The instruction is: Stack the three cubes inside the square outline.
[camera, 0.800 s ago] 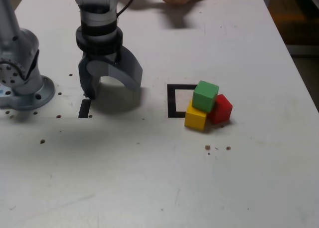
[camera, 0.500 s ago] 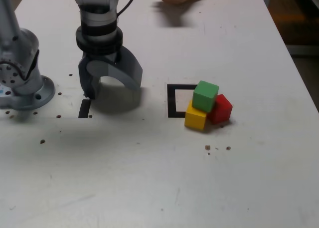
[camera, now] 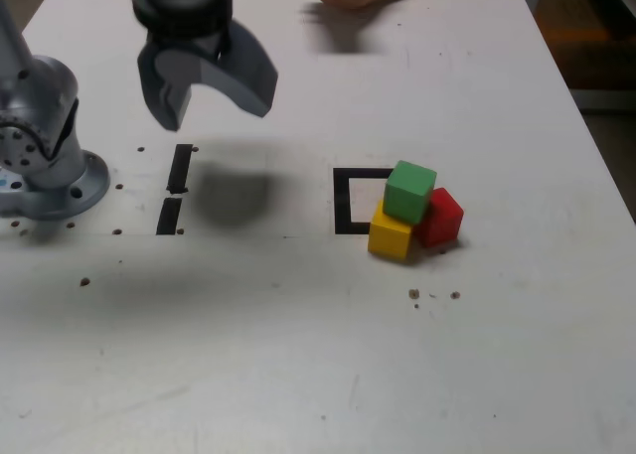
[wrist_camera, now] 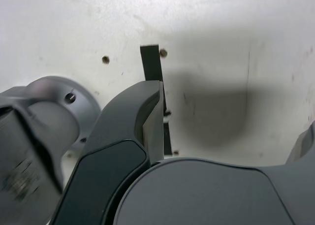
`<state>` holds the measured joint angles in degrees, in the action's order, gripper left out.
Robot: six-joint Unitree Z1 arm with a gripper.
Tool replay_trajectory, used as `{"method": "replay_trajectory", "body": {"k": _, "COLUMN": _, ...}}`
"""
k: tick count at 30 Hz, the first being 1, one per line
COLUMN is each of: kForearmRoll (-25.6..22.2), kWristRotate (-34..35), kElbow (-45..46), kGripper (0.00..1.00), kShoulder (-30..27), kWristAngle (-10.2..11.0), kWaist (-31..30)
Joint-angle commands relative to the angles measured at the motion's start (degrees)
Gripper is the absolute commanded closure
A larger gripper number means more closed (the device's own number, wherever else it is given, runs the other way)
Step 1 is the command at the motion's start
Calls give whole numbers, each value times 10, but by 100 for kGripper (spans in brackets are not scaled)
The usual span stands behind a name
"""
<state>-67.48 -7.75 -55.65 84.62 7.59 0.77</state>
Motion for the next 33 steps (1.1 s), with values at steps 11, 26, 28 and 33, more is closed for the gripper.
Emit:
{"method": "replay_trajectory", "body": {"k": 11, "kForearmRoll": -128, "kWristRotate": -32, "kElbow": -244, "kGripper": 1, "kShoulder": 117, "kWristAngle": -23, "kWaist": -75}}
{"method": "replay_trajectory", "body": {"k": 26, "kForearmRoll": -170, "kWristRotate": -42, "kElbow": -420, "kGripper": 1, "kShoulder": 291, "kWristAngle": -71, "kWaist": -138}}
{"method": "replay_trajectory", "body": {"k": 28, "kForearmRoll": -167, "kWristRotate": -43, "kElbow": -426, "kGripper": 1, "kShoulder": 303, "kWristAngle": -77, "kWaist": -139}}
{"method": "replay_trajectory", "body": {"k": 33, "kForearmRoll": -162, "kWristRotate": -45, "kElbow": -442, "kGripper": 0, "kShoulder": 321, "kWristAngle": -82, "kWaist": -140}}
